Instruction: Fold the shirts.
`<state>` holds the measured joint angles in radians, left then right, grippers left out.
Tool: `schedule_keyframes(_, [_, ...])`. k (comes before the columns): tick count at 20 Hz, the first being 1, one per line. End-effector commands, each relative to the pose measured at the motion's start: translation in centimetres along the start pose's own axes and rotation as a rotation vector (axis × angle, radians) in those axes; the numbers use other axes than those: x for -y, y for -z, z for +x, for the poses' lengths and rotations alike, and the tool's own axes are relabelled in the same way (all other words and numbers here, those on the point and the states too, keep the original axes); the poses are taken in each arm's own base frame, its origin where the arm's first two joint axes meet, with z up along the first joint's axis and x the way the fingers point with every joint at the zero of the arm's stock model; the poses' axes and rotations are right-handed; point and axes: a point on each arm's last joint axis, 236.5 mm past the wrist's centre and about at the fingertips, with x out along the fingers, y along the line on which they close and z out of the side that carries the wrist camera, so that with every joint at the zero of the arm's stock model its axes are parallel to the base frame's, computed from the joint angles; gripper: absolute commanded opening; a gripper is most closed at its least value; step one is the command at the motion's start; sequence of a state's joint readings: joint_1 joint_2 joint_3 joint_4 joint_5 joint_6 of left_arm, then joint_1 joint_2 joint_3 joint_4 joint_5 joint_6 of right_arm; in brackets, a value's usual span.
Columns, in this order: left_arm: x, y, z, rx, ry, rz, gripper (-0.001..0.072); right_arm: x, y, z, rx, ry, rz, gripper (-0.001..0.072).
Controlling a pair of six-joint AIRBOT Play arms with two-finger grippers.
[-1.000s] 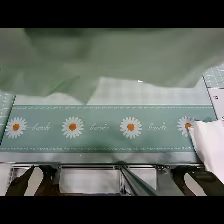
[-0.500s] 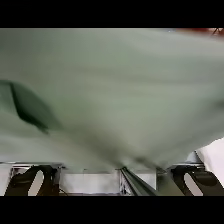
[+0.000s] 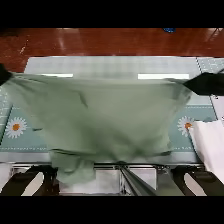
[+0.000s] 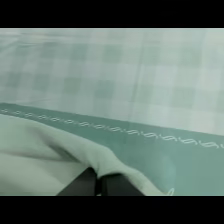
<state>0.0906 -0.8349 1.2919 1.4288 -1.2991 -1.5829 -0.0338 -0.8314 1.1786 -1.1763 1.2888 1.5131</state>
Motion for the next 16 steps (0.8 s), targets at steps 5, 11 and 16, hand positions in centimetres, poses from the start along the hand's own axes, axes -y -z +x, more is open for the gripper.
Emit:
schedule_keyframes(5, [1.9, 0.0, 22.9, -0.186, 0.184, -0.268, 0.0021, 8.4, -5.0, 19.0, -0.04, -0.059, 0.225, 0.002])
schedule_keyframes(11, [3.5, 0.5, 30.2, -0.283, 0.276, -0.407, 0.0021, 12.6, -7.3, 25.4, -0.117, -0.137, 0.321, 0.002])
schedule_keyframes(16, [4.4, 1.5, 27.5, -0.368, 0.326, -0.329, 0.0021, 12.7, -6.8, 23.7, -0.194, -0.181, 0.312, 0.002])
